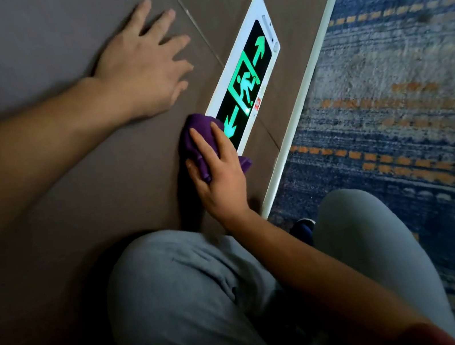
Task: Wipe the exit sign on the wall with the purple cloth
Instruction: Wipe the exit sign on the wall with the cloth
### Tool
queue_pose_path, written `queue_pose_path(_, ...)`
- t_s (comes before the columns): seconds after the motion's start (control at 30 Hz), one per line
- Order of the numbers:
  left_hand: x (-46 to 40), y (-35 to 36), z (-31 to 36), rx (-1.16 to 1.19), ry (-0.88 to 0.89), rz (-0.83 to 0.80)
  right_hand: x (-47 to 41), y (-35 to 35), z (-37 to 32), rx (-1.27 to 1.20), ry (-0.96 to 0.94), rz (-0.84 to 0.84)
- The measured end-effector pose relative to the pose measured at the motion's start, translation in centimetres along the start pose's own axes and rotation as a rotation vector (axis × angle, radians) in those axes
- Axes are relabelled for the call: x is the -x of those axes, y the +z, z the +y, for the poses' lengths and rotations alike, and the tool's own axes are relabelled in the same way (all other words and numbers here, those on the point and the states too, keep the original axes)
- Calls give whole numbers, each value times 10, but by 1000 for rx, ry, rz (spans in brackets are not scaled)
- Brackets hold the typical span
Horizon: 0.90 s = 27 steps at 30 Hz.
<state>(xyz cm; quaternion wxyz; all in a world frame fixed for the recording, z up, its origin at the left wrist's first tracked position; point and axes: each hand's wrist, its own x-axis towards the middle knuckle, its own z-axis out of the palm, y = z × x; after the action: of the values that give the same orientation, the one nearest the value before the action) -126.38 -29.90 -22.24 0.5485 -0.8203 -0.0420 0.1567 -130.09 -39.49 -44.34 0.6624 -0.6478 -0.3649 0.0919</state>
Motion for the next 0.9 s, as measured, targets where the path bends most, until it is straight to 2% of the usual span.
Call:
queue_pose_path(0.13,2,-1,-1,-41,-3,-6,8,1,18,23,-15,4)
queue_pose_path(0.33,0,-4,3,-107,64,-56,28,-8,66,112,39,-93)
queue_pose_path(0.6,2,-1,12,-106,93,-61,33,-11,76,198,77,-193)
queue_pose_path(0.8,1,-1,10,-79,85,-58,24,-27,99,267,245,-281)
queue_pose_path(0.9,1,0,12,-81,79,-64,20,-39,98,165,281,-207)
